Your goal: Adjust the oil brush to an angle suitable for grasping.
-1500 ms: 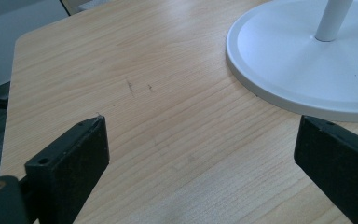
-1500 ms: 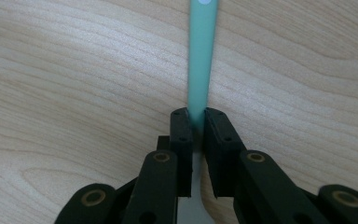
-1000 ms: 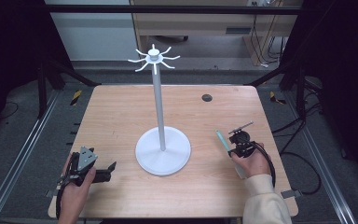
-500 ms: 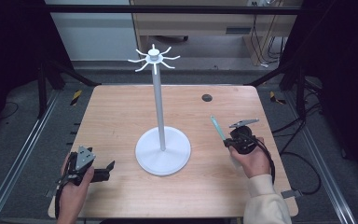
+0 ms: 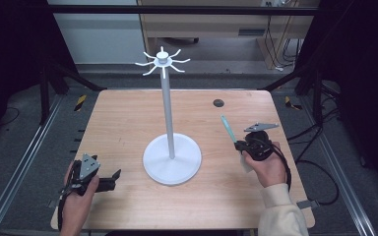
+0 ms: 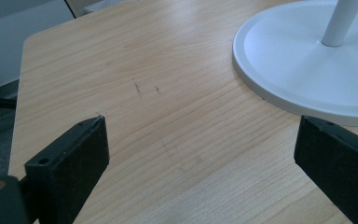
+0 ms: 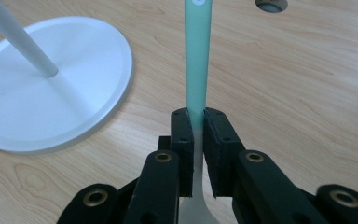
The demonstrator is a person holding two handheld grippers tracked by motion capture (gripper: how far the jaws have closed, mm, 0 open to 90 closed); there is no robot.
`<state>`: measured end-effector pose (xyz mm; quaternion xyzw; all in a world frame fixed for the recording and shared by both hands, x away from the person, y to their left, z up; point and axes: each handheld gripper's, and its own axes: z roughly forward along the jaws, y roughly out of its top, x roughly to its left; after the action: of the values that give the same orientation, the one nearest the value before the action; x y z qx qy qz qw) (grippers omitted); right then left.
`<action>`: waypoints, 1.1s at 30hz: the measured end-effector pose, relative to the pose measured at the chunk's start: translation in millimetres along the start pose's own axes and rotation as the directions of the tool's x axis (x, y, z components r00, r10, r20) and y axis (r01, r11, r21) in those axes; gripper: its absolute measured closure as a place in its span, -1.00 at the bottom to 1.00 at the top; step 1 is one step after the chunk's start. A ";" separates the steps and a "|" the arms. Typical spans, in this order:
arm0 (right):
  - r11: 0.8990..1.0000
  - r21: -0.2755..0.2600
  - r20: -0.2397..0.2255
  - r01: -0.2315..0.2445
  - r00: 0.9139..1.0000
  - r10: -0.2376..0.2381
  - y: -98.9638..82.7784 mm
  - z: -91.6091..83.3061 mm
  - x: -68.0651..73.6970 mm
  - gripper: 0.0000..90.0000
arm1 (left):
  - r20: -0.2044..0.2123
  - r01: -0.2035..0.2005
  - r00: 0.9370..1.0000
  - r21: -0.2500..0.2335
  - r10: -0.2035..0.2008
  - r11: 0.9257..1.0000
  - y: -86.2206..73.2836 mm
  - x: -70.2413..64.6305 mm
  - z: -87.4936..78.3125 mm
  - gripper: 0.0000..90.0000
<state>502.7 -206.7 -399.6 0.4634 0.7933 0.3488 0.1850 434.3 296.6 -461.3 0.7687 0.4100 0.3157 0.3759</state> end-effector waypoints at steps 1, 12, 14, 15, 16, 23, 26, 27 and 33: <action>1.000 -0.007 -0.001 0.002 1.000 -0.002 0.7 -0.5 0.3 0.84 | 0.000 -0.001 1.000 0.002 0.001 1.000 -0.1 0.1 0.4 -0.94; 0.999 -0.037 -0.004 0.016 1.000 -0.016 6.0 -5.6 4.6 0.84 | -0.007 -0.001 1.000 0.001 0.001 1.000 0.0 1.1 1.0 -0.94; 0.998 -0.053 -0.016 0.016 1.000 -0.017 9.6 -7.5 4.6 0.84 | -0.011 -0.002 1.000 0.006 0.002 1.000 -0.3 1.1 1.2 -0.94; 0.998 -0.063 -0.024 0.014 1.000 -0.015 13.5 -9.3 5.5 0.84 | -0.011 -0.004 1.000 0.007 0.004 1.000 -0.3 0.9 1.1 -0.94; 0.997 -0.070 -0.024 0.015 1.000 -0.016 16.2 -10.7 6.4 0.84 | -0.011 -0.008 1.000 0.010 0.008 1.000 -0.4 0.7 0.7 -0.94; 0.988 -0.142 -0.035 0.061 0.997 -0.067 48.2 -26.9 18.6 0.84 | -0.013 -0.008 1.000 0.012 0.008 1.000 -1.0 0.2 1.2 -0.94; 0.986 -0.156 -0.040 0.060 0.997 -0.067 56.6 -27.5 20.0 0.84 | -0.015 -0.006 1.000 0.012 0.006 1.000 -1.3 0.7 0.5 -0.94; 0.985 -0.163 -0.041 0.061 0.997 -0.068 59.2 -27.8 20.9 0.84 | -0.016 -0.005 1.000 0.012 0.005 1.000 -1.3 0.9 -0.1 -0.94; 0.977 -0.211 -0.059 0.043 0.997 -0.056 59.2 -31.7 26.5 0.83 | -0.017 0.002 1.000 0.004 -0.002 1.000 -1.2 1.5 -1.2 -0.94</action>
<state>505.7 -176.5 -334.1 0.4099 0.7690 0.4406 0.2156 433.6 298.8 -461.4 0.7664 0.4146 0.3209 0.3711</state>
